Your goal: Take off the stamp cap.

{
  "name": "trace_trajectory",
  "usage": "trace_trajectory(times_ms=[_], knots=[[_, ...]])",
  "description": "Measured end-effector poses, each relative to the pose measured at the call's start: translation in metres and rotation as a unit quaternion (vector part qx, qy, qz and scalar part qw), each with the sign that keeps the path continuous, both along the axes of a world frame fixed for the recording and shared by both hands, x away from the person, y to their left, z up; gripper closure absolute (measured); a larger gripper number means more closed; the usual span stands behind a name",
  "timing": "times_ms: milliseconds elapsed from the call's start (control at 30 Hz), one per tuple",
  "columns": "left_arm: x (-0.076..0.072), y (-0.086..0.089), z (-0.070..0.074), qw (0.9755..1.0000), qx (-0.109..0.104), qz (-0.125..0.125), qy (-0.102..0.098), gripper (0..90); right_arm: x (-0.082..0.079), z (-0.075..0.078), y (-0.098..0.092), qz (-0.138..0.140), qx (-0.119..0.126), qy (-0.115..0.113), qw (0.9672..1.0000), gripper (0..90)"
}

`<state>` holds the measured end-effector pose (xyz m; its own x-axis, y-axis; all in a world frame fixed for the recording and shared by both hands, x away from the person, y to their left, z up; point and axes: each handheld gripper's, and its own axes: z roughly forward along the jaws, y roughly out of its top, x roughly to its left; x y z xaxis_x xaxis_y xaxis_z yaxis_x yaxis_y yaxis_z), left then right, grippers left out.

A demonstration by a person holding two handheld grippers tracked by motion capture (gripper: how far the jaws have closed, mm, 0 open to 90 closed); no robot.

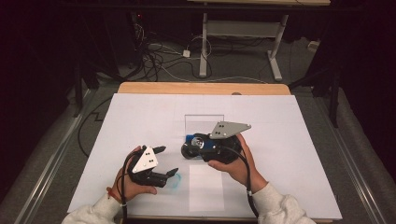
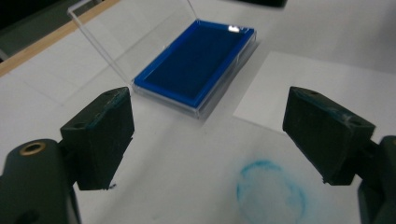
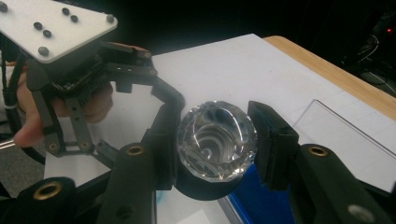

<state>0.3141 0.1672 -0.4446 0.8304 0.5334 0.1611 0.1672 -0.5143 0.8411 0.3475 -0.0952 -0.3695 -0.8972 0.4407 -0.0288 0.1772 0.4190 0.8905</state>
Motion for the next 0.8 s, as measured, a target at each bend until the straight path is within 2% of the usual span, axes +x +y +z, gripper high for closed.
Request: trace_trajectory(times_ms=[100,200,267,400,567,800], knots=[[0.001,-0.008,0.002,1.0,-0.002,-0.008,-0.005,16.5,-0.001,-0.001,0.001,0.001,0.002,0.001,1.0,57.2],[0.002,-0.018,0.002,0.9998,0.006,-0.019,-0.005,18.1,-0.001,-0.003,-0.001,0.002,0.004,0.008,1.0,57.2],[0.005,-0.028,0.001,0.9995,0.019,-0.027,-0.004,18.1,-0.003,-0.004,-0.002,0.002,0.003,0.005,1.0,57.2],[0.007,-0.035,0.003,0.9995,0.007,-0.029,-0.002,18.3,-0.004,-0.004,-0.004,0.005,0.007,0.008,0.9999,57.2],[0.009,-0.048,0.005,0.9993,0.008,-0.036,-0.008,18.8,-0.005,-0.006,-0.005,0.006,0.009,0.016,0.9998,57.2],[0.011,-0.053,0.005,0.999,0.025,-0.037,-0.01,28.2,-0.007,-0.009,-0.001,0.015,0.001,0.022,0.9996,57.2]])
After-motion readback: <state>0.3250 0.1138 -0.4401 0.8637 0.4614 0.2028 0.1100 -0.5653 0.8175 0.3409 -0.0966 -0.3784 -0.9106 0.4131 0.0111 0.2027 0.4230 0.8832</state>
